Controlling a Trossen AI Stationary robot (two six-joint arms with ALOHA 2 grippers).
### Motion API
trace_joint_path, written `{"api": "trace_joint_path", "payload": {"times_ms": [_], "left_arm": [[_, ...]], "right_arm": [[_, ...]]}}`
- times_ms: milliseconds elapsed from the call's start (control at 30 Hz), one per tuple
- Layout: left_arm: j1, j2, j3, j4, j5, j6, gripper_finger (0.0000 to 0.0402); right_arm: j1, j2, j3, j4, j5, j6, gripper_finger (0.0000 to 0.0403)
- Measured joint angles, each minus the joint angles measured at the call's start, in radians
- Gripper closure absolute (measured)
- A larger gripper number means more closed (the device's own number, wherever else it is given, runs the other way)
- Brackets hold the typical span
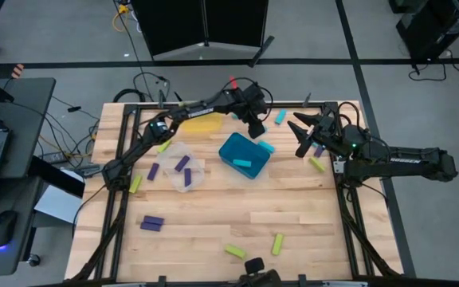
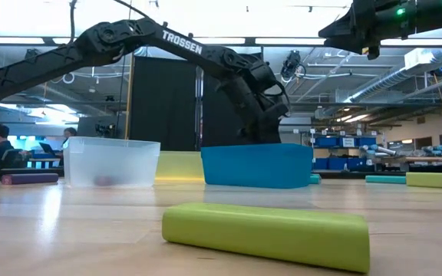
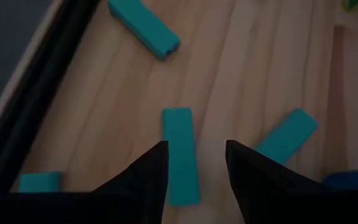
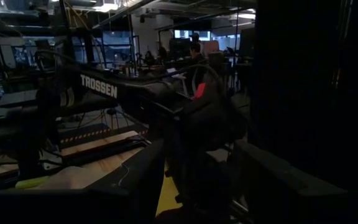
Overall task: Sort blocks
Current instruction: Put the blue block into the blue bin
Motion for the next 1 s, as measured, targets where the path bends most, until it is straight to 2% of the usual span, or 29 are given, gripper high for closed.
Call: {"api": "trace_joint_path", "payload": {"times_ms": [133, 467, 733, 1000], "left_arm": [[-0.013, 0.012, 0.0, -0.009, -0.007, 0.024, 0.0211], [-0.012, 0.025, -0.001, -0.056, -0.046, 0.002, 0.0129], [0.002, 0.048, -0.001, -0.124, -0.08, -0.024, 0.0122], [-0.005, 0.072, -0.001, -0.095, -0.109, -0.015, 0.0121]], "right_arm": [[0.0, 0.0, 0.0, 0.0, 0.0, 0.001, 0.0201], [0.0, 0.001, 0.0, -0.003, 0.0, 0.001, 0.0201], [0.0, 0.001, 0.0, -0.005, 0.0, -0.001, 0.0201], [0.002, 0.001, 0.0, -0.021, 0.0, -0.002, 0.0201]]}}
